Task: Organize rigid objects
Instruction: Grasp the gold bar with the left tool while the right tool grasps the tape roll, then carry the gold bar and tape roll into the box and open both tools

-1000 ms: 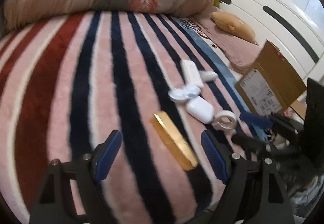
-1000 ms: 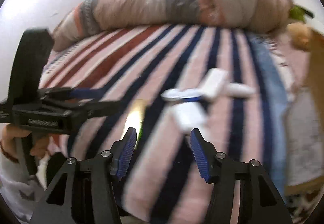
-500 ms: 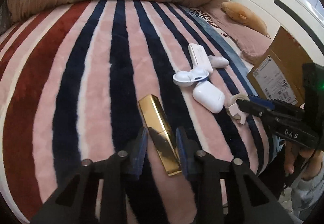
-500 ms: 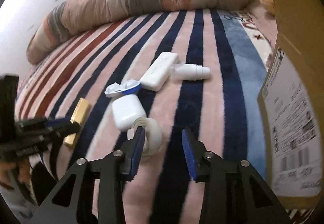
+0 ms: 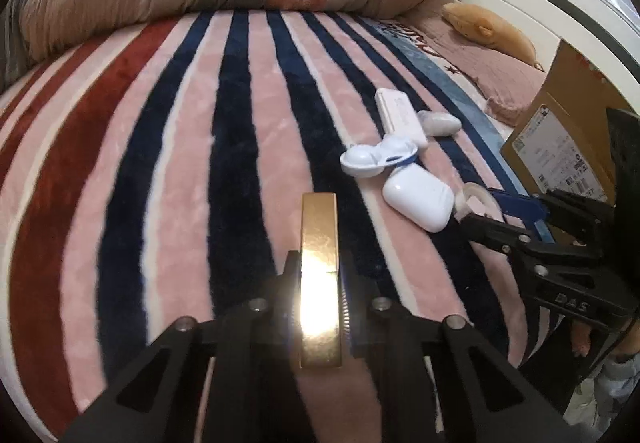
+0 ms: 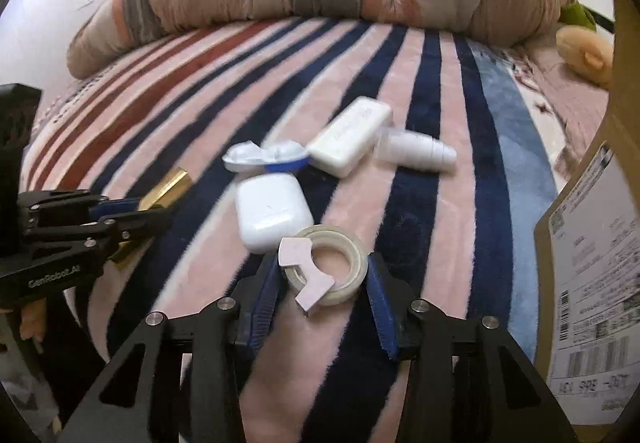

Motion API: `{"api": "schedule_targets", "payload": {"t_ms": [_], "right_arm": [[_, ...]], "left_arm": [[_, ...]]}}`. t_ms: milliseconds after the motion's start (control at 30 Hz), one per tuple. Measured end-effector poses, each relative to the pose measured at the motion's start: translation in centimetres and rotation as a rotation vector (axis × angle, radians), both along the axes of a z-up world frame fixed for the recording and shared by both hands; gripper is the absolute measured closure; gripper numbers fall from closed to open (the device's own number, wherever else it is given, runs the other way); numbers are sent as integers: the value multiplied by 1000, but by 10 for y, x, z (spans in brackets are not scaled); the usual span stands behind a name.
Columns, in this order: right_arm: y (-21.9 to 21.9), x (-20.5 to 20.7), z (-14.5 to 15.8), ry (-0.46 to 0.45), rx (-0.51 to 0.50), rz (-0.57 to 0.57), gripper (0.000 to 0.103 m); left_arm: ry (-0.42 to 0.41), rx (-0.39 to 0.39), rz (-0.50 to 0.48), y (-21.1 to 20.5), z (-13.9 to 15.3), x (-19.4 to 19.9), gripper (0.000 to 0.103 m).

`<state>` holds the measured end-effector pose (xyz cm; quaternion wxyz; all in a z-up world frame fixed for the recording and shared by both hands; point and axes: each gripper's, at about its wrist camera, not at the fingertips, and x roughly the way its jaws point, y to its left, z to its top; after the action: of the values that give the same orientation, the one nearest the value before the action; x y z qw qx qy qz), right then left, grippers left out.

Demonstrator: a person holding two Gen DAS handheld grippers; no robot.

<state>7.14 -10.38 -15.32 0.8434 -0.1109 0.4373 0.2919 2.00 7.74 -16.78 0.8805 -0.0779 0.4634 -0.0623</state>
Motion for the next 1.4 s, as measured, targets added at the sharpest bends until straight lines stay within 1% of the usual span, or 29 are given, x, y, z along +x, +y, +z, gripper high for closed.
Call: {"api": "schedule_targets", "payload": {"t_ms": [67,100,167,267,300,333,400,433,467,500,533,567,633,733,800,867,933,1033,1067,1167,1267,1400], "right_arm": [[-2,-8,15,-19,26,16,64],[-3,-13,28,-29,55,29,64],[-7,-22,53,-58,103,61,64],[-20,-39,104,-149,157,100,64],[-29,-41,119,-174,172,99,64],[-40,-42,132,-192,186,93,64],[-69,-42,153,-217,192,56,64],[-84,-40,160,-230,186,32,64],[-99,-38,164,-244,171,7,64],[-116,-35,167,-263,145,-30,64],[-130,-32,166,-272,126,-60,64],[-145,-28,163,-273,109,-88,64],[-178,-18,151,-241,104,-149,64],[-208,-4,133,-207,92,-189,64],[-218,3,123,-193,65,-189,64],[-224,11,116,-165,58,-183,64],[-229,18,109,-145,56,-174,64],[-232,25,104,-152,38,-174,63],[-234,26,103,-153,38,-169,63],[-236,22,102,-150,46,-161,62],[-237,20,104,-150,49,-166,58],[-236,17,107,-145,46,-179,57]], "left_arm": [[-23,0,4,2,12,-2,88],[-45,5,1,2,22,-5,88],[-97,13,-19,-1,49,-13,88],[-199,14,-87,-18,105,-22,88],[-223,10,-107,-24,117,-23,88],[-265,10,-143,-36,136,-24,88],[-312,10,-214,-60,165,-20,88],[-330,-8,-264,-78,179,-15,88],[-334,-40,-324,-99,189,-7,88],[-329,-59,-361,-113,195,-1,88],[-318,-81,-422,-137,200,9,88],[-301,-91,-477,-162,201,19,88],[-251,-86,-543,-201,198,37,88],[-161,-64,-588,-247,185,65,88],[-118,-27,-602,-268,175,77,88],[-79,37,-613,-283,163,87,88],[-50,80,-610,-293,155,94,88],[-33,117,-586,-299,146,99,86],[-29,118,-581,-299,144,101,84],[-37,109,-569,-296,144,102,70],[-67,91,-550,-289,154,98,68],[-126,55,-519,-269,175,88,57]]}}
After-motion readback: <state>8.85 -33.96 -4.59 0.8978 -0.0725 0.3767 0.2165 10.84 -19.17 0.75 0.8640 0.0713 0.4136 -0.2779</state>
